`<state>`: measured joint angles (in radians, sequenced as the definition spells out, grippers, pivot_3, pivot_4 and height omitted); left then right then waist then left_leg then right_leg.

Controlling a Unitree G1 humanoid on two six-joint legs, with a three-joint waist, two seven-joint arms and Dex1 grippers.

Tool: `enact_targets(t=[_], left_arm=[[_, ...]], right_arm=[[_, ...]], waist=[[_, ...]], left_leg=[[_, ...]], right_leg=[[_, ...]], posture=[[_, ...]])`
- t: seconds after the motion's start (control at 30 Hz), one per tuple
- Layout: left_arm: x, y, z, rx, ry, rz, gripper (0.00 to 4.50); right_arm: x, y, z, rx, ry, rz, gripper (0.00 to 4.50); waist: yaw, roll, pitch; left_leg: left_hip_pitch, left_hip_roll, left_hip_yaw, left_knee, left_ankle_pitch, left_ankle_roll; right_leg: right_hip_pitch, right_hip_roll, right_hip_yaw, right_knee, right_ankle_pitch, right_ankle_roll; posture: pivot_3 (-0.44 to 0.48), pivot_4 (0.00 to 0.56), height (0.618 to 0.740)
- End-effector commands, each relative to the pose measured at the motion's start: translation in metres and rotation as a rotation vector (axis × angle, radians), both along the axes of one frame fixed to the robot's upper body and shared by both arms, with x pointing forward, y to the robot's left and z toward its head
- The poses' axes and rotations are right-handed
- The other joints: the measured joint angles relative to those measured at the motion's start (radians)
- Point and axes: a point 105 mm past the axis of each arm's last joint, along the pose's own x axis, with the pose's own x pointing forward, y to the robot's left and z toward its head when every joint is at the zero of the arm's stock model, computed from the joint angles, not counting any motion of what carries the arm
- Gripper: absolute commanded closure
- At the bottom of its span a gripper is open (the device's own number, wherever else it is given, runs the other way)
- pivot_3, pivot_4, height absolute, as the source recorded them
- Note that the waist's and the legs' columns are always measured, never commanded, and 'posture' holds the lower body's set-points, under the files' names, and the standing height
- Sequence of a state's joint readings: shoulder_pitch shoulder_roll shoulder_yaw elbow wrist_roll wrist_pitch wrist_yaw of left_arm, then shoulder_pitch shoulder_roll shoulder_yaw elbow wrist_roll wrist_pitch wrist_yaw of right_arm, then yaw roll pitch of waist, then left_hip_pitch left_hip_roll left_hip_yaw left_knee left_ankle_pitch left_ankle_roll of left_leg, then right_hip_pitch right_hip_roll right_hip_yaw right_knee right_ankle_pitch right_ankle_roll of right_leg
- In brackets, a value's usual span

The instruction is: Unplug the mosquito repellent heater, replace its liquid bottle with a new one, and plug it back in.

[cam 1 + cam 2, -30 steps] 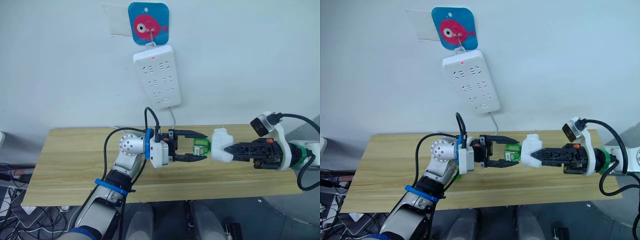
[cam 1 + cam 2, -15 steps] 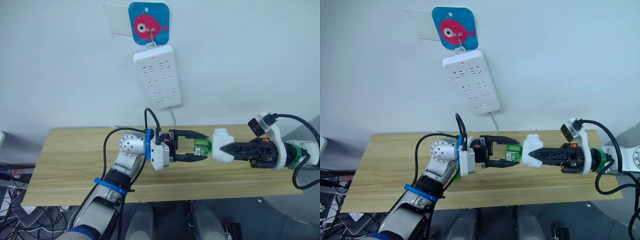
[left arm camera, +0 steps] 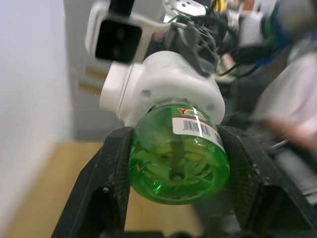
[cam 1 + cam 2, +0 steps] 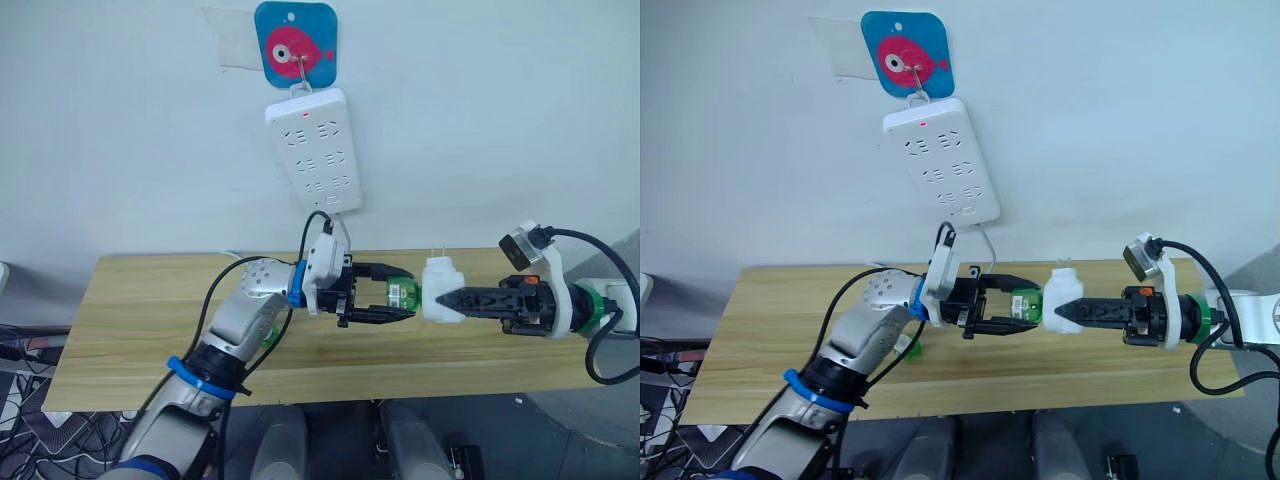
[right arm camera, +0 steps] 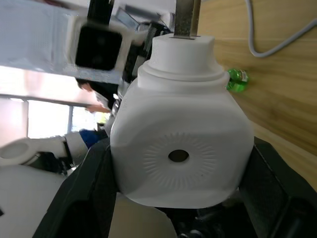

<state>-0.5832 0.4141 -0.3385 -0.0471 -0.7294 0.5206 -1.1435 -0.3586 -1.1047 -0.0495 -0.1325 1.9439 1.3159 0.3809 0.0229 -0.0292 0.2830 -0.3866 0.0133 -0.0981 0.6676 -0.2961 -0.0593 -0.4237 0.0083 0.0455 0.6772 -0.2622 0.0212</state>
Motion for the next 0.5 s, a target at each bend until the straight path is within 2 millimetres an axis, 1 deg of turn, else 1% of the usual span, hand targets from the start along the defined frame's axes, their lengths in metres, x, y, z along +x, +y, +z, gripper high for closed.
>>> enact_targets(t=[0.03,0.07,0.1,0.2,0.27,0.33,0.4,0.43,0.5], left_arm=[[0.007,0.004,-0.015,0.167,0.506,0.044,2.25],[0.007,0.005,-0.014,0.184,0.618,0.027,2.25],[0.007,0.007,-0.015,0.205,0.706,0.018,2.25],[0.014,0.009,-0.014,0.192,0.929,0.007,2.25],[0.009,0.009,-0.016,0.209,0.964,-0.011,2.25],[0.004,0.008,-0.015,0.217,0.955,-0.025,2.25],[0.002,0.008,-0.014,0.215,0.947,-0.027,1.53],[0.002,0.007,-0.013,0.21,0.944,-0.025,1.29],[0.002,0.009,-0.009,0.202,0.921,-0.024,0.62]], right_arm=[[-0.013,0.014,0.014,-0.027,-0.106,0.087,1.53],[-0.014,0.016,0.016,-0.032,-0.12,0.092,1.53],[-0.014,0.017,0.017,-0.031,-0.127,0.093,1.53],[-0.013,0.019,0.019,-0.037,-0.146,0.097,1.53],[-0.014,0.02,0.02,-0.036,-0.149,0.098,1.53],[-0.015,0.019,0.02,-0.031,-0.146,0.098,1.53],[-0.016,0.019,0.021,-0.026,-0.142,0.1,1.53],[-0.018,0.018,0.021,-0.019,-0.139,0.109,1.53],[-0.02,0.016,0.022,0.007,-0.128,0.119,1.53]], waist=[[0.0,0.0,0.0],[-0.001,0.0,0.0],[-0.001,0.0,0.0],[-0.001,0.0,0.001],[0.0,0.0,0.001],[-0.001,0.0,0.001],[0.0,0.0,0.001],[0.001,0.0,0.001],[0.001,0.0,0.001]], left_leg=[[-0.001,0.0,-0.002,0.0,0.0,0.0],[-0.002,0.0,-0.004,0.001,0.0,0.0],[-0.003,0.0,-0.005,0.002,0.0,0.001],[-0.005,-0.001,-0.007,0.003,0.0,0.0],[-0.006,-0.001,-0.007,0.006,0.0,0.0],[-0.01,-0.001,-0.008,0.008,0.0,0.0],[-0.01,-0.001,-0.008,0.009,0.001,-0.001],[-0.01,-0.001,-0.008,0.009,0.003,-0.004],[-0.01,-0.001,-0.009,0.009,0.003,-0.005]], right_leg=[[0.0,0.0,-0.002,0.0,0.0,0.0],[0.0,0.0,-0.003,0.0,-0.001,0.001],[0.0,0.0,-0.005,0.0,-0.003,0.005],[0.0,0.0,-0.005,0.0,-0.003,0.006],[0.0,0.0,-0.006,0.0,-0.003,0.005],[-0.002,-0.001,-0.007,0.0,-0.001,0.001],[-0.002,-0.002,-0.007,0.0,-0.001,0.001],[-0.002,-0.003,-0.007,0.001,-0.001,0.001],[-0.002,-0.005,-0.007,0.001,-0.001,0.001]], posture=[[0.148,0.278,0.74],[0.148,0.278,0.74],[0.148,0.278,0.74],[0.142,0.282,0.74],[0.133,0.282,0.74],[0.133,0.282,0.74],[0.133,0.282,0.74],[0.133,0.282,0.74],[0.133,0.282,0.74]])
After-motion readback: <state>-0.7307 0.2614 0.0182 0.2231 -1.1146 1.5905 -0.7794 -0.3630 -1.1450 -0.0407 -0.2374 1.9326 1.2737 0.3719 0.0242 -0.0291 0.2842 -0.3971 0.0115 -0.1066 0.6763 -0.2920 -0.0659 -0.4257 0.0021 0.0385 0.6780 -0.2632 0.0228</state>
